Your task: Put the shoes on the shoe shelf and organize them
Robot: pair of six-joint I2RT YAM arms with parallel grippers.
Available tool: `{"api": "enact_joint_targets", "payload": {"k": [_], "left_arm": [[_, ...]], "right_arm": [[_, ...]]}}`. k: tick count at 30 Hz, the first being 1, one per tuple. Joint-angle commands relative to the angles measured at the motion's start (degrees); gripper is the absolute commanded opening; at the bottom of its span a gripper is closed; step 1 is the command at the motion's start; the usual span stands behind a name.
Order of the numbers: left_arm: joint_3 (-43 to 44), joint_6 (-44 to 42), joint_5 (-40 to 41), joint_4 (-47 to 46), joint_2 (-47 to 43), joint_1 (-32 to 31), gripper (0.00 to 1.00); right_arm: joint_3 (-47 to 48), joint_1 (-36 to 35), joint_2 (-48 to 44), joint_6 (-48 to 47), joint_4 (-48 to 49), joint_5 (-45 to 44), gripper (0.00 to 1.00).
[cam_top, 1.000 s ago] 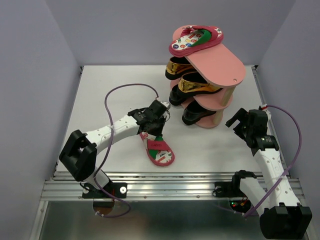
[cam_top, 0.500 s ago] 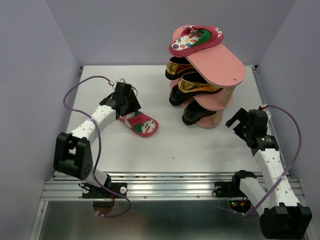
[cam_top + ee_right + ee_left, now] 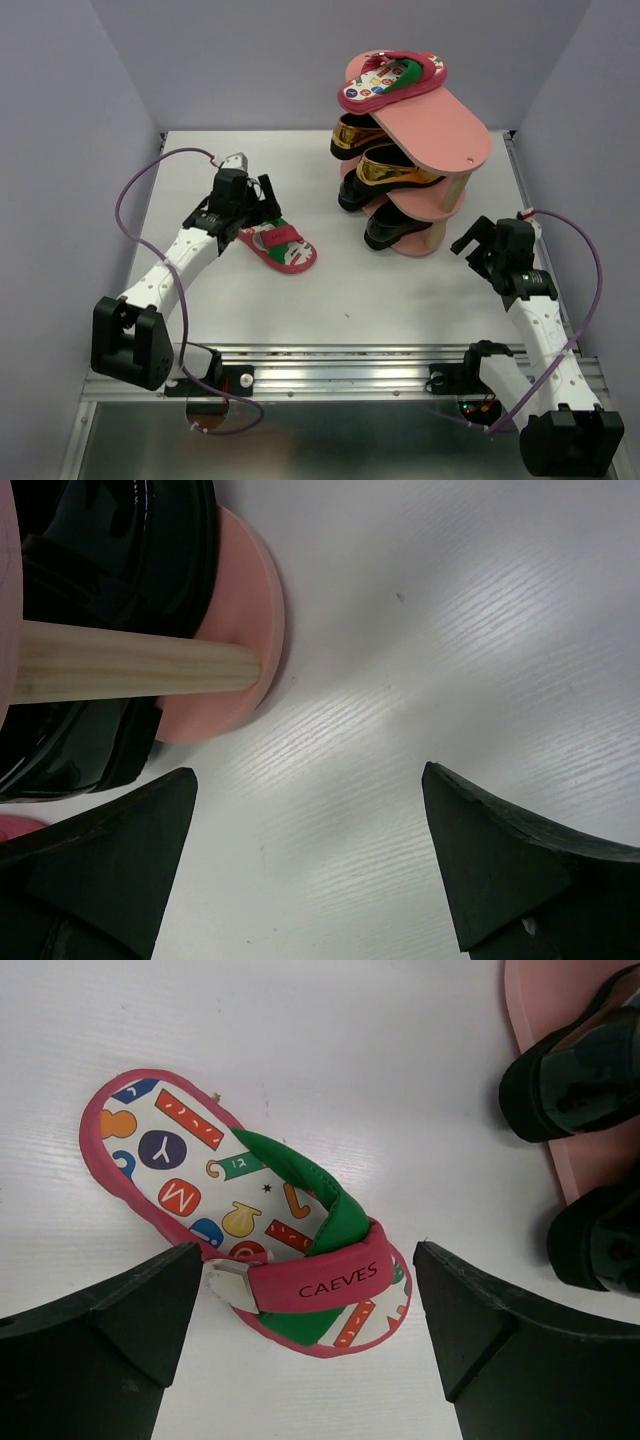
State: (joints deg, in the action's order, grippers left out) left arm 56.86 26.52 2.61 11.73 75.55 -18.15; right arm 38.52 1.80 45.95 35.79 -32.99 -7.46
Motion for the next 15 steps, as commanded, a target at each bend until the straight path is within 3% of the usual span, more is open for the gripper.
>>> {"api": "enact_joint_targets", "payload": {"k": [1, 5, 9, 15], "left_arm": [[-1.6, -7.6, -2.3, -1.7, 1.7, -0.1, 0.99], [-2.8, -8.2, -9.8, -5.1, 6.4, -0.1, 0.99], [-2.6, -6.8, -23.1, -3.6, 10.6, -0.7, 0.99], [-5.2, 2.5, -27.3, -2.4, 2.7, -3.0, 0.99]], "right_arm": [[1.0, 0.1, 0.5, -0.1, 1.6, 0.9, 1.00], [1.2, 0.1, 0.2, -0.3, 1.5, 0.9, 1.00], [1.8, 0.1, -0.2, -0.4, 0.7, 0.4, 1.00], [1.6, 0.1, 1.0, -0.2, 1.3, 1.0, 1.00]]}}
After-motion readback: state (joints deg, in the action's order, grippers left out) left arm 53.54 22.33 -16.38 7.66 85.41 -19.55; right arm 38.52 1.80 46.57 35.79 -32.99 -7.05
